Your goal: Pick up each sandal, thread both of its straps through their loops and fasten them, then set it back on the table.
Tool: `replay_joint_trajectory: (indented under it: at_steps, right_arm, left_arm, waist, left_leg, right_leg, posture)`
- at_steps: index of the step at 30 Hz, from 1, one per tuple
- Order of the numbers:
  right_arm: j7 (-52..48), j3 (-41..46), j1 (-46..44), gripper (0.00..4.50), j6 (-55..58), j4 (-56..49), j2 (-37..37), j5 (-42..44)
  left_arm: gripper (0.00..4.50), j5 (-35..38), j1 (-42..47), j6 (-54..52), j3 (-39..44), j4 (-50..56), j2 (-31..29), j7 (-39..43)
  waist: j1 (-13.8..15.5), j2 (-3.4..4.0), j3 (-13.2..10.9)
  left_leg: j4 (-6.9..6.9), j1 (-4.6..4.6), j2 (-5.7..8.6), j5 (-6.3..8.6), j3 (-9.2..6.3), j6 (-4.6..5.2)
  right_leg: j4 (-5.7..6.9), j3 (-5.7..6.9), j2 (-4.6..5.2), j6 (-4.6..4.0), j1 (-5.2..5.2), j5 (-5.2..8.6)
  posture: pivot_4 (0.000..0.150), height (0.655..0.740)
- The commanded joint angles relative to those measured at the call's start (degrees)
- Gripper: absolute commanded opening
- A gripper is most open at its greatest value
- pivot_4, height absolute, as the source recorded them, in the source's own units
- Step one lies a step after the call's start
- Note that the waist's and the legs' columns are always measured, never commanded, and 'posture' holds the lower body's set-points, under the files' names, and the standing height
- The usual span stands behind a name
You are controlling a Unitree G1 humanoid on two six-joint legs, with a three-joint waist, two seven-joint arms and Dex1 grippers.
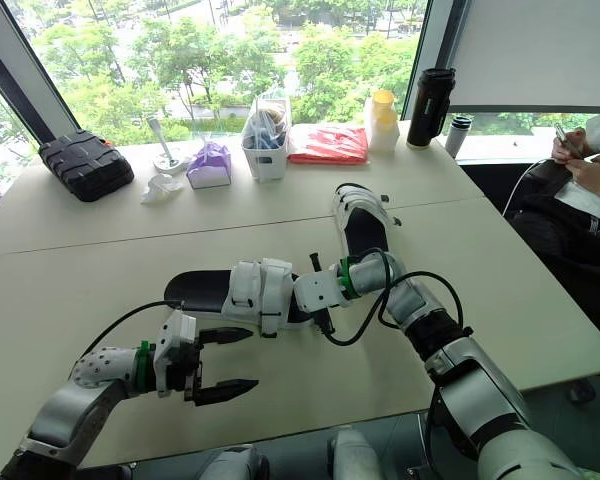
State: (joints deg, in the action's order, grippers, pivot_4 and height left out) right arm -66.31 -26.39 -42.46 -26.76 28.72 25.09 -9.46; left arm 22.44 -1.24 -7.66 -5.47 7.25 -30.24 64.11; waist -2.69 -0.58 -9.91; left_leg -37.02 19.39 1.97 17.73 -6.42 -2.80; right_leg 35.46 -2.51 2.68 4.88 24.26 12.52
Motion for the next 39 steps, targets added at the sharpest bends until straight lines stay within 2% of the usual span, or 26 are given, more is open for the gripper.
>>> replay_joint_trajectory:
  at_steps: [1,8,14,17,24,25,33,39]
  right_arm:
    - [-1.44,-2.33,1.38,0.0,0.41,1.09,0.23,-2.05]
    - [-1.32,-2.36,1.51,0.0,0.8,0.78,0.24,-2.05]
    - [-1.26,-2.31,1.58,0.0,0.92,0.71,0.12,-2.11]
    - [-1.24,-2.25,1.76,0.0,0.93,0.56,0.15,-2.17]
    - [-1.21,-2.2,1.65,0.0,1.06,0.65,-0.08,-2.24]
    - [-1.19,-2.2,1.6,0.0,1.04,0.71,-0.1,-2.26]
    - [-1.02,-2.24,1.46,0.0,1.04,0.91,-0.32,-2.38]
    - [-1.3,-2.19,1.53,0.0,0.97,0.76,-0.17,-2.32]
  left_arm:
    - [4.46,-1.71,1.39,3.47,-0.76,-2.15,2.23,-1.8]
    - [4.46,-1.71,3.66,1.98,-2.63,-2.96,6.1,-3.7]
    - [4.46,-2.09,3.67,0.1,-4.96,-2.42,6.54,-2.36]
    - [3.72,-2.16,3.53,-0.03,-5.61,-2.35,6.59,-2.33]
    - [0.26,-2.55,4.76,0.15,-6.63,-3.5,6.73,-2.64]
    - [0.05,-2.66,4.94,0.22,-6.65,-3.67,6.84,-2.79]
    - [0.05,-2.47,3.28,-2.95,-6.76,-2.23,5.86,-3.68]
    - [0.05,-2.92,-3.5,-5.8,-9.45,4.31,-3.27,2.61]
  waist:
    - [0.05,0.0,0.0]
    - [0.22,0.0,0.01]
    - [0.38,0.0,0.01]
    - [0.26,0.0,0.01]
    - [0.15,0.0,0.01]
    - [0.16,0.0,0.01]
    - [0.11,0.0,0.01]
    - [-0.14,0.02,0.01]
  left_leg:
    - [0.0,0.0,0.0,0.0,0.0,0.0]
    - [-0.01,0.01,0.03,0.0,0.0,0.0]
    - [-0.12,-0.03,0.09,0.0,0.01,0.0]
    - [-0.11,-0.03,0.09,0.0,0.02,0.0]
    - [-0.01,-0.01,0.05,0.0,0.0,0.0]
    - [-0.01,0.0,0.05,0.0,0.0,0.0]
    - [-0.01,-0.01,0.05,0.0,0.01,0.0]
    - [0.03,-0.04,0.0,0.04,0.0,0.06]
  right_leg:
    - [0.0,0.0,0.0,0.0,0.0,0.0]
    - [0.0,0.01,0.04,0.01,-0.03,-0.01]
    - [-0.02,0.02,0.09,0.0,-0.19,0.01]
    - [-0.04,0.03,0.09,0.0,-0.21,0.01]
    - [-0.04,0.04,0.04,0.07,-0.09,-0.04]
    - [-0.04,0.04,0.04,0.04,-0.09,-0.02]
    - [-0.04,0.03,0.04,0.02,-0.1,0.0]
    - [-0.04,0.01,0.0,0.0,-0.07,0.01]
  posture:
    - [0.15,0.74]
    - [0.15,0.74]
    - [0.15,0.74]
    - [0.15,0.74]
    - [0.15,0.74]
    - [0.15,0.74]
    - [0.15,0.74]
    - [0.15,0.74]
